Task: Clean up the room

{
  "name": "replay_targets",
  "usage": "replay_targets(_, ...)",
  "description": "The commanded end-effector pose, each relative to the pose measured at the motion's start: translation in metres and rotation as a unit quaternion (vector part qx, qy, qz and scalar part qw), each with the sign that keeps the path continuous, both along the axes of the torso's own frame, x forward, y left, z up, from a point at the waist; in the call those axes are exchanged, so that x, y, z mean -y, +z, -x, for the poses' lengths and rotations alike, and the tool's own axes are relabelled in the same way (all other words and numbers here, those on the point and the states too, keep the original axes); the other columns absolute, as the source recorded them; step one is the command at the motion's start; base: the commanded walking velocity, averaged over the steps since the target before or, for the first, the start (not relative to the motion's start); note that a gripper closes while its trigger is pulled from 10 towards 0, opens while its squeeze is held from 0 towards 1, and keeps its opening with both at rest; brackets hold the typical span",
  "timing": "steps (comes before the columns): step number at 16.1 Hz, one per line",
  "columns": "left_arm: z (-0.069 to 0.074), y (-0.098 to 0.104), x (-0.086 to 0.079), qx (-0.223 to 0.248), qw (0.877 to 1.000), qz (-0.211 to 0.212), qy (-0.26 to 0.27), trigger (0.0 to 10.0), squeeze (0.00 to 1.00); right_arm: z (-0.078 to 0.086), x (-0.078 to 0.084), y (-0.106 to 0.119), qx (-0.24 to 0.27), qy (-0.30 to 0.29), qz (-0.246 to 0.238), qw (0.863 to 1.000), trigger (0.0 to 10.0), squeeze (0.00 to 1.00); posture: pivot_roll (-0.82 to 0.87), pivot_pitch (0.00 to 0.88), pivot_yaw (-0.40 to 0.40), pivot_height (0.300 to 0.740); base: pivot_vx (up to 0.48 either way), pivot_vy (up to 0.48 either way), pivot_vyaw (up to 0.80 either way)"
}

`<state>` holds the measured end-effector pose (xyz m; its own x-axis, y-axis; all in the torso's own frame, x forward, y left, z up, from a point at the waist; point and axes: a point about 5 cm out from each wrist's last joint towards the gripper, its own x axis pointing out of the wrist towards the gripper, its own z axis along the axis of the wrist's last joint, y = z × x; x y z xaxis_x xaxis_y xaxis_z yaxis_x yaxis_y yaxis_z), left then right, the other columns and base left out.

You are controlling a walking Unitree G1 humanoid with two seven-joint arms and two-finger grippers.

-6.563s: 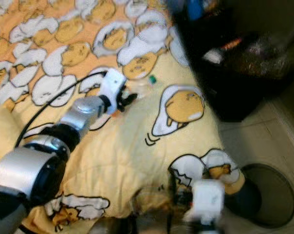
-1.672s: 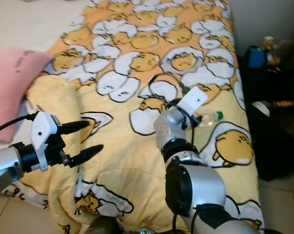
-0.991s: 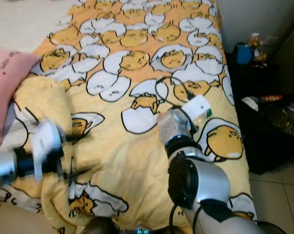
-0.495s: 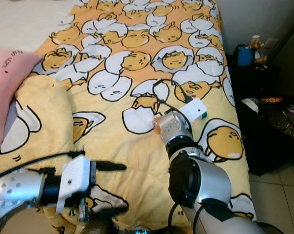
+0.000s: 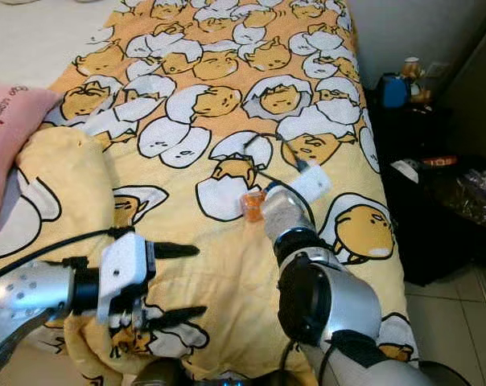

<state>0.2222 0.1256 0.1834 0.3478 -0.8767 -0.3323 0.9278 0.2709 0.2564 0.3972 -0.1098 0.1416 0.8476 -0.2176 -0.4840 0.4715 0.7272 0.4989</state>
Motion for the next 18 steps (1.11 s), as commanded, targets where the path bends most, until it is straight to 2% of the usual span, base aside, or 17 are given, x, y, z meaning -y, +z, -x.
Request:
replay_targets(1, -0.003, -0.001, -0.001, 0.002, 1.0, 0.007, 0.01, 10.0, 0.0, -0.005, 0.001, 0.012, 0.028, 0.022, 0.062, 0.997, 0.0, 0.28, 0.41, 0.214, 0.022, 0.74, 0.0, 0.0, 0.0)
replay_targets(3, -0.019, -0.006, 0.001, -0.006, 0.998, 0.048, 0.042, 10.0, 0.0, -0.013, 0.012, 0.038, 0.102, 0.034, 0.153, 0.982, 0.0, 0.27, 0.34, 0.144, 0.021, 0.74, 0.0, 0.0, 0.0)
replay_targets(4, -0.026, -0.01, 0.0, -0.001, 0.997, 0.052, 0.061, 10.0, 0.0, -0.013, 0.02, 0.04, 0.115, 0.025, 0.191, 0.974, 0.0, 0.26, 0.33, 0.126, 0.022, 0.74, 0.0, 0.0, 0.0)
replay_targets(5, -0.039, -0.017, -0.005, 0.013, 0.994, 0.052, 0.099, 10.0, 0.0, -0.009, 0.033, 0.042, 0.144, 0.011, 0.254, 0.957, 0.0, 0.27, 0.3, 0.087, 0.022, 0.74, 0.0, 0.0, 0.0)
replay_targets(6, -0.054, -0.024, -0.009, 0.017, 0.985, 0.074, 0.156, 10.0, 0.0, -0.002, 0.046, 0.038, 0.167, 0.002, 0.303, 0.938, 0.0, 0.26, 0.27, 0.041, 0.019, 0.74, 0.0, 0.0, 0.0)
replay_targets(7, -0.066, -0.031, -0.01, 0.004, 0.973, 0.103, 0.209, 10.0, 0.0, 0.009, 0.056, 0.033, 0.191, -0.005, 0.334, 0.923, 0.0, 0.27, 0.25, 0.015, 0.016, 0.74, 0.0, 0.0, 0.0)
replay_targets(8, -0.076, -0.04, -0.01, 0.002, 0.956, 0.12, 0.268, 10.0, 0.0, 0.026, 0.066, 0.011, 0.163, -0.002, 0.326, 0.931, 0.0, 0.25, 0.21, 0.0, 0.016, 0.74, 0.0, 0.0, 0.0)
replay_targets(9, -0.085, -0.05, -0.01, -0.009, 0.932, 0.14, 0.335, 10.0, 0.0, 0.046, 0.08, -0.005, 0.156, -0.002, 0.348, 0.924, 0.0, 0.24, 0.17, 0.0, 0.014, 0.74, 0.0, 0.0, 0.0)
replay_targets(10, -0.089, -0.06, -0.01, -0.03, 0.91, 0.16, 0.381, 10.0, 0.0, 0.064, 0.091, -0.012, 0.162, -0.008, 0.381, 0.91, 0.0, 0.24, 0.17, 0.0, 0.014, 0.74, 0.0, 0.0, 0.0)
replay_targets(11, -0.092, -0.066, -0.009, -0.037, 0.886, 0.199, 0.417, 10.0, 0.0, 0.087, 0.102, -0.022, 0.177, -0.002, 0.43, 0.885, 0.0, 0.25, 0.13, 0.0, 0.008, 0.74, 0.0, 0.0, 0.0)
replay_targets(13, -0.085, -0.066, -0.006, -0.035, 0.872, 0.244, 0.423, 10.0, 0.0, 0.115, 0.107, -0.041, 0.164, 0.012, 0.453, 0.876, 0.0, 0.26, 0.11, 0.0, -0.001, 0.74, 0.0, 0.0, 0.0)
replay_targets(14, -0.079, -0.07, -0.005, -0.026, 0.871, 0.248, 0.423, 10.0, 0.0, 0.133, 0.105, -0.057, 0.156, 0.041, 0.471, 0.867, 0.0, 0.26, 0.11, 0.0, -0.001, 0.74, 0.0, -0.48, 0.0)
replay_targets(15, -0.077, -0.076, -0.002, -0.034, 0.869, 0.254, 0.423, 10.0, 0.0, 0.143, 0.102, -0.067, 0.137, 0.064, 0.47, 0.87, 0.0, 0.26, 0.11, 0.0, 0.002, 0.74, 0.0, -0.48, 0.0)
replay_targets(18, -0.074, -0.082, 0.006, -0.033, 0.87, 0.252, 0.423, 10.0, 0.0, 0.144, 0.097, -0.078, 0.125, 0.097, 0.456, 0.876, 0.0, 0.25, 0.11, 0.0, 0.005, 0.74, 0.0, -0.48, 0.0)
